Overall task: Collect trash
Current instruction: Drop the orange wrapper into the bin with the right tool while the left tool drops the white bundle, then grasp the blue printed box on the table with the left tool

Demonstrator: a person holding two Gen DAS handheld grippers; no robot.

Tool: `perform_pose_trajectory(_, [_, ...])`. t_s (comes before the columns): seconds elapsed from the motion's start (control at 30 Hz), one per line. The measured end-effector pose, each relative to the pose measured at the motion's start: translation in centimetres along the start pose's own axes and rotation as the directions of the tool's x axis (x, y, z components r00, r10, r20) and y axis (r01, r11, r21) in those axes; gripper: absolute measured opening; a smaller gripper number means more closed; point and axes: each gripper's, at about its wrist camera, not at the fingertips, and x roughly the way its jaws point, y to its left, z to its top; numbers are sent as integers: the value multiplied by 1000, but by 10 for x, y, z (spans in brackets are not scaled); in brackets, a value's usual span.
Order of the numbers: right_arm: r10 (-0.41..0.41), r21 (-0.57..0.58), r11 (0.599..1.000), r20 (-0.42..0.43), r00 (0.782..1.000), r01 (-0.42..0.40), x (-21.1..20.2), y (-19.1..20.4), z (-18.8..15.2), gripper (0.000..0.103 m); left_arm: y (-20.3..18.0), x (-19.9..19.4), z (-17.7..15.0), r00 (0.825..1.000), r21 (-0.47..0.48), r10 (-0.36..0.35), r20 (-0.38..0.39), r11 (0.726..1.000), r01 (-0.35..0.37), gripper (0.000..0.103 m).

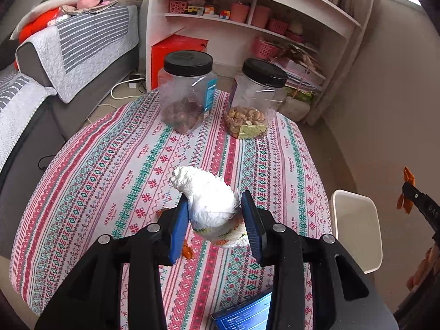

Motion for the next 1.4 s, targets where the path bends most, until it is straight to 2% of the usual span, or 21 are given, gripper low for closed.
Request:
perform_pose_trajectory(0.1, [-68, 45, 997, -7, 998, 68, -1, -27, 2, 18, -18, 4, -5, 1000, 25, -9, -3, 1000, 9, 38])
perform_pose_trajectory(0.13, [-91, 60, 994, -12, 996, 92, -2, -36, 2, 32, -25, 5, -6, 1000, 38, -8, 2, 999, 8, 38])
perform_pose_trajectory(0.17, [-117, 79, 990, -11, 993, 118, -4, -47, 2, 52, -34, 5, -8, 1000, 52, -12, 7, 999, 12, 38])
perform_pose_trajectory(0.2, [-140, 98, 985, -1, 990, 140, -7, -56, 2, 59, -41, 6, -9, 1000, 62, -19, 9, 998, 19, 38])
perform_pose_trajectory(0.33, [-212, 152, 967, 40, 976, 204, -24, -93, 4, 72, -75, 8, -16, 998, 98, -65, 5, 993, 64, 38])
perform_pose_trajectory(0.37, [-221, 168, 963, 47, 974, 210, -29, -100, 4, 78, -87, 8, -18, 997, 110, -80, 4, 991, 79, 38])
perform_pose_trajectory(0.47, [-241, 225, 949, 66, 968, 221, -41, -129, 5, 85, -116, 11, -25, 993, 144, -115, -7, 983, 115, 38])
perform_pose_trajectory(0.7, [-264, 294, 928, 87, 960, 229, -62, -173, 7, 90, -198, 26, -38, 982, 214, -180, -62, 958, 189, 38])
perform_pose_trajectory(0.9, [-274, 319, 920, 105, 956, 228, -73, -191, 7, 92, -271, 26, -42, 973, 290, -225, -62, 928, 233, 39])
perform_pose_trajectory(1.0, [-269, 336, 916, 110, 957, 219, -78, -198, 6, 94, -298, 29, -37, 964, 315, -254, -79, 911, 266, 45])
perform_pose_trajectory(1.03, [-264, 339, 916, 110, 958, 213, -78, -199, 6, 95, -304, 31, -35, 961, 326, -258, -96, 904, 275, 58])
perform_pose_trajectory(1.07, [-256, 343, 917, 107, 961, 206, -78, -200, 6, 95, -308, 32, -34, 961, 335, -255, -107, 901, 277, 71])
perform_pose_trajectory(1.1, [-250, 344, 917, 106, 962, 201, -78, -200, 6, 95, -309, 33, -33, 963, 345, -245, -114, 899, 270, 75])
perform_pose_trajectory(1.23, [-209, 326, 930, 94, 973, 168, -75, -193, 6, 96, -291, 32, -38, 971, 379, -201, -127, 895, 235, 83])
perform_pose_trajectory(1.4, [-159, 286, 949, 61, 985, 136, -69, -177, 6, 96, -248, 39, -49, 975, 415, -109, -193, 892, 181, 84])
